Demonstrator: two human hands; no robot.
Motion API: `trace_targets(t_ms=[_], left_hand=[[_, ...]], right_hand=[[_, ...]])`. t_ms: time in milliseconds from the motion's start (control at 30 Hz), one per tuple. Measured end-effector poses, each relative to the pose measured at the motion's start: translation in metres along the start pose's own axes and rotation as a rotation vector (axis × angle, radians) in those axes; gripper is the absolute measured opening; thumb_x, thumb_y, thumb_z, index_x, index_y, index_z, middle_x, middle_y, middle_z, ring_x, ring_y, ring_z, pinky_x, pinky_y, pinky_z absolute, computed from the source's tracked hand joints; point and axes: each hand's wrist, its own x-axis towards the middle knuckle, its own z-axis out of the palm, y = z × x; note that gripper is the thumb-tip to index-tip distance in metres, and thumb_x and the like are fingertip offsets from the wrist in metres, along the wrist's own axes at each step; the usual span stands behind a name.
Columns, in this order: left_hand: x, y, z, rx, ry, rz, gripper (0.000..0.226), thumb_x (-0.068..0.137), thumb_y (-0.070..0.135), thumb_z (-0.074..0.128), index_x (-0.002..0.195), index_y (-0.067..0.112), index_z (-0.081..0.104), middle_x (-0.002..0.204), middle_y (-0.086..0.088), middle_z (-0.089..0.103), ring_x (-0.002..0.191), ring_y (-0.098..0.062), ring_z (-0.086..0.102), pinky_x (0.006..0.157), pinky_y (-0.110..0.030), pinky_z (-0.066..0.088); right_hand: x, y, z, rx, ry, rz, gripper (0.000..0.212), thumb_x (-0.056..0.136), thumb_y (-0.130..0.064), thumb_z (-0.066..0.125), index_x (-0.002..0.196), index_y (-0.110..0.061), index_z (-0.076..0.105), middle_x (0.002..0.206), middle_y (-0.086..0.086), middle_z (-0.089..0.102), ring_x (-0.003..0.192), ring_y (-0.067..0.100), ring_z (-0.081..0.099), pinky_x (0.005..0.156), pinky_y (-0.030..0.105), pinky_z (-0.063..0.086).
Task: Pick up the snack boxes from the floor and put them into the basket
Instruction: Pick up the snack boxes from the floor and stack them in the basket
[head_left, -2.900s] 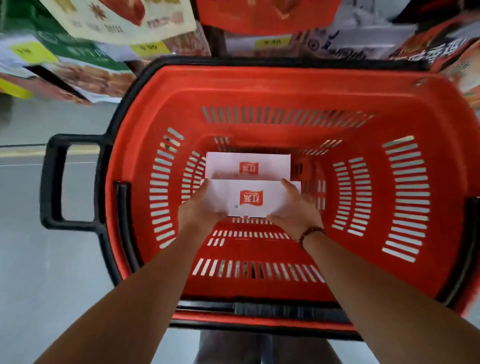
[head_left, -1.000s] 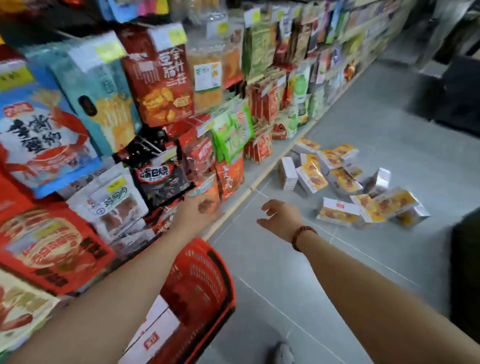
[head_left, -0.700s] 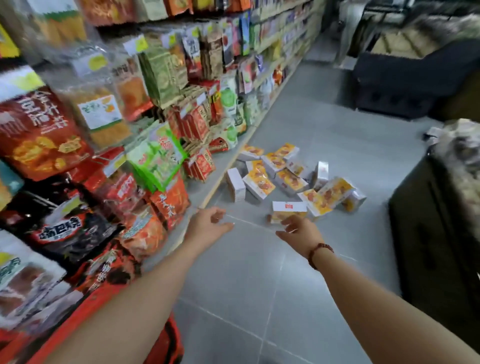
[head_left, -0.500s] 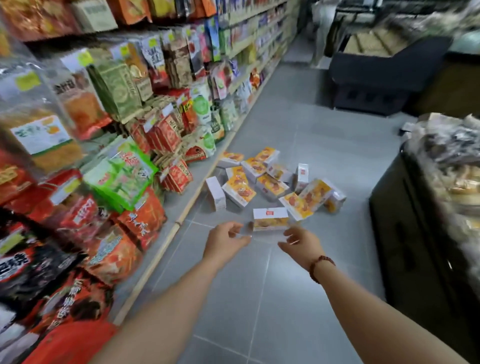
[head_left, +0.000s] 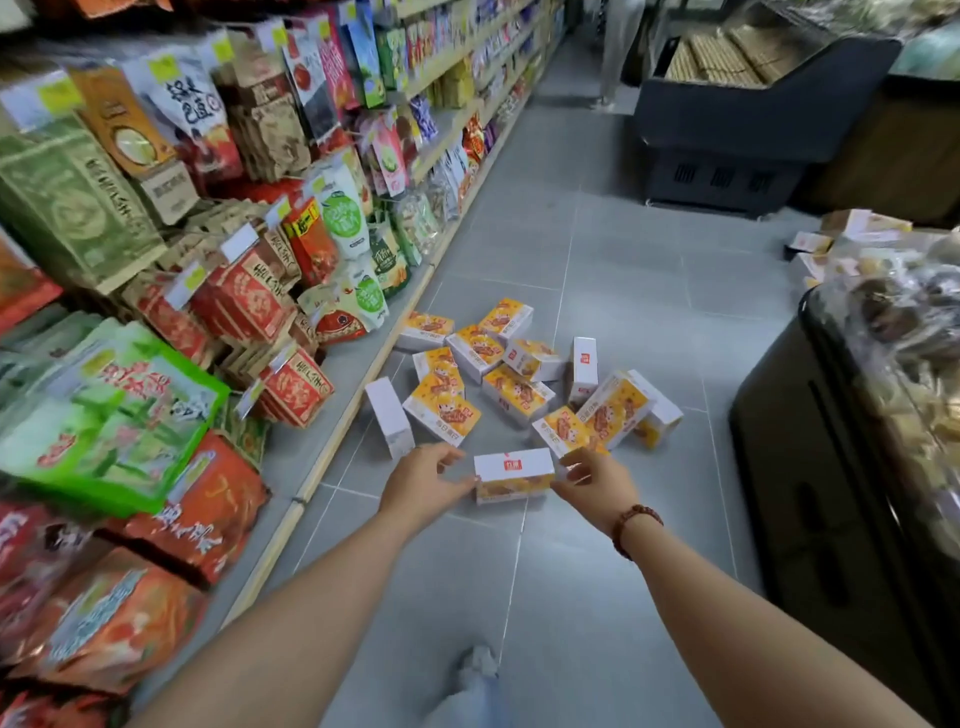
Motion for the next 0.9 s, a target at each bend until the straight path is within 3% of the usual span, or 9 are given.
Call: trace_targets(t_ms=[133,333,633,900], left_hand=[[0.080,0.001,-0.003,0.046,-0.037,-0.046,0.040,0.073,0.037,0.075,0.109,0.020,0.064,0.112,0.002,0.063,0.101,-0.015,0.057,0.089,-0.037,0.050],[0.166,0.015,0.005,0.065,-0.030,-0.117,0.040,0.074,0.035,0.074,0.110,0.022,0.065,0.114,0.003,0.063,0.103,-0.014,0.058,0.089,-0.033,0.049],[0.282,0.017,0.060,-0.046,0.048,-0.309,0.035,0.074,0.027,0.076,0.107,0.019,0.066,0.111,0.003,0.064,0.101,-0.017,0.058,0.088,-0.031,0.047],[0.349,-0.042,0.138,-0.100,0.102,-0.507,0.039,0.073,0.024,0.077,0.109,0.015,0.065,0.112,-0.002,0.064,0.095,-0.013,0.058,0.083,-0.023,0.043]], right_hand=[[0.072,-0.008,-0.010,-0.026,-0.012,0.017,0.032,0.082,-0.029,0.066,0.112,-0.019,0.058,0.101,0.001,0.060,0.089,0.016,0.058,0.073,0.024,0.043],[0.165,-0.001,-0.024,-0.078,-0.085,0.044,0.033,0.083,-0.032,0.066,0.113,-0.020,0.059,0.104,-0.001,0.059,0.090,0.015,0.059,0.079,0.027,0.048],[0.329,0.038,-0.029,-0.146,-0.293,0.043,0.041,0.083,-0.029,0.065,0.122,-0.022,0.055,0.114,0.002,0.058,0.090,0.016,0.063,0.082,0.027,0.049],[0.443,0.099,0.005,-0.225,-0.416,0.120,0.048,0.082,-0.024,0.066,0.128,-0.021,0.052,0.126,0.008,0.051,0.103,0.025,0.059,0.092,0.037,0.049]])
